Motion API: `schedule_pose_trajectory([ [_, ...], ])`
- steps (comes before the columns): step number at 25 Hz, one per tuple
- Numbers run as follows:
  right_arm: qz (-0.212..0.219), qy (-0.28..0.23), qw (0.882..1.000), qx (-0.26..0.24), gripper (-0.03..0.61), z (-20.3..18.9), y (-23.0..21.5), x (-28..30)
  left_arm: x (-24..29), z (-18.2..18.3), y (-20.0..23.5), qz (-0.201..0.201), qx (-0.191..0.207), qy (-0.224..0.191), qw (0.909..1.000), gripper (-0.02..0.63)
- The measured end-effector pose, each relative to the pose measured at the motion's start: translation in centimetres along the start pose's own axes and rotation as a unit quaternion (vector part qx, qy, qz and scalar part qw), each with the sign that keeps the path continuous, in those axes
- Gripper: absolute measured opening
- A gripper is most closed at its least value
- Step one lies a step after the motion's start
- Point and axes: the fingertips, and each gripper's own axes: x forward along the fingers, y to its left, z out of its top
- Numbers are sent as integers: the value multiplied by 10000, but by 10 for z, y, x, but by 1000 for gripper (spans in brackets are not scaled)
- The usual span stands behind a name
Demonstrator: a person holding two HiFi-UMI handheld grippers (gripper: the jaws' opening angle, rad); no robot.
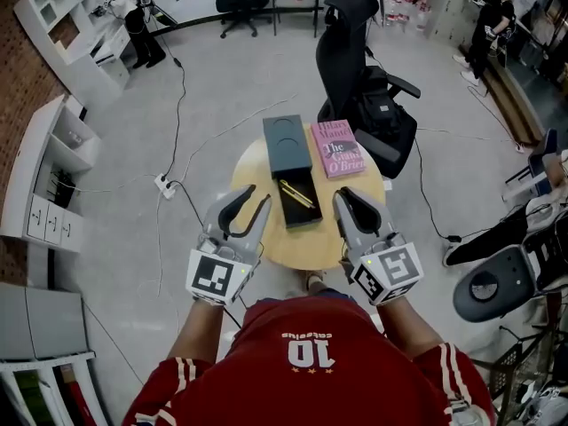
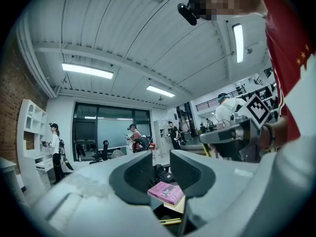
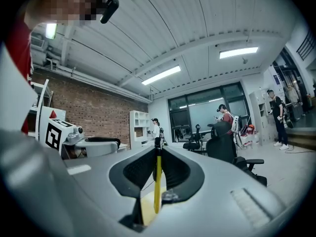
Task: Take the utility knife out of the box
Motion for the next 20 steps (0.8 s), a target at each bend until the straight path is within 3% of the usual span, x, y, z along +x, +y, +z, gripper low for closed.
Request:
schedule_pose_trajectory([
  [5,11,0,10000,68,41,0,-6,4,9,-3,-5,-286,9,67,9996,152],
  [12,-80,30,9998,171,40,-7,-22,4,28,-24,-8,-732,465,389,9955,164],
  [16,-152,88,9995,251,40,-14,-35,5,49,-42,-9,-1099,1145,517,9860,164],
  [20,-219,145,9992,292,40,-17,-48,8,74,-73,-9,-1417,1499,826,9750,164],
])
